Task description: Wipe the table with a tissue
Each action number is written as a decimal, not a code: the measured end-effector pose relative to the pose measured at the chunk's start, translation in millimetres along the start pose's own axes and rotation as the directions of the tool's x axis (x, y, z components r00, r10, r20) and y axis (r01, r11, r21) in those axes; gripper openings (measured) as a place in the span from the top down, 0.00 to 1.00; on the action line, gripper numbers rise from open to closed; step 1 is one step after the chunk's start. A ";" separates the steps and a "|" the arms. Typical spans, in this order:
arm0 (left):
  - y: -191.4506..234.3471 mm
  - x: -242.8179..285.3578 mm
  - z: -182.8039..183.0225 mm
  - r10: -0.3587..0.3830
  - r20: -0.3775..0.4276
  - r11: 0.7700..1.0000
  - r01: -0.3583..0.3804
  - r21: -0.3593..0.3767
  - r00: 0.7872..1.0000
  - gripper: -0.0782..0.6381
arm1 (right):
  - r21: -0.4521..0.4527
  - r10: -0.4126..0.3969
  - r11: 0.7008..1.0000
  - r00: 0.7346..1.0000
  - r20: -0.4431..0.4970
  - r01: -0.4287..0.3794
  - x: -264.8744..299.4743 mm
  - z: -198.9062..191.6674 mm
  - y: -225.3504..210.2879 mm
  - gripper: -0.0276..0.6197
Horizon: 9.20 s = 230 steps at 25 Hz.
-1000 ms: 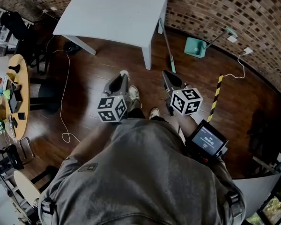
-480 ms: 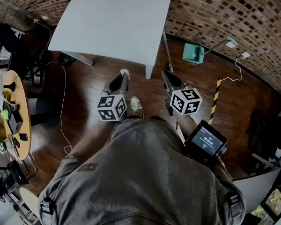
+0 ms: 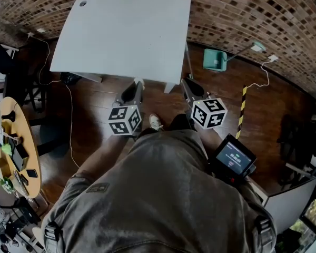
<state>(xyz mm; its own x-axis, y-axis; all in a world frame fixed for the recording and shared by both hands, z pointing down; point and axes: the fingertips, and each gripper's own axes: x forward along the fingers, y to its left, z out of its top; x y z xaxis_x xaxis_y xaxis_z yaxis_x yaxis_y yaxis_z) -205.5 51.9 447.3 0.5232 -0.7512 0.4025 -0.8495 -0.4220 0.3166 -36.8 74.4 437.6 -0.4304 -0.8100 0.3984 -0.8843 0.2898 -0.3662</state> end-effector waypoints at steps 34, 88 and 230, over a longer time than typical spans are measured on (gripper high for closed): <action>64.1 156.6 9.7 0.296 -0.181 0.951 -0.307 -0.040 0.938 0.84 | 0.025 0.161 0.987 0.966 -0.202 -0.159 148.5 41.2 -126.7 0.94; 119.1 228.0 -28.1 0.304 -0.370 0.952 -0.266 0.150 0.878 0.84 | -0.037 0.034 0.998 0.966 -0.258 -0.045 187.2 37.7 -163.4 0.94; -0.3 274.2 -52.8 0.053 -0.427 0.940 0.099 0.328 0.903 0.84 | 0.028 -0.086 0.995 0.985 -0.149 0.091 115.6 41.6 -180.0 0.94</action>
<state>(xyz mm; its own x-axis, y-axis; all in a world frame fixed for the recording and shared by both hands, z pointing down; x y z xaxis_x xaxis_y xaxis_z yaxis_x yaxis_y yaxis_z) -58.2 -127.1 602.9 0.4560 -0.4842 0.7467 -0.7686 -0.6373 0.0561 80.1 -92.6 514.6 -0.3748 -0.7466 0.5496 -0.9145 0.2003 -0.3515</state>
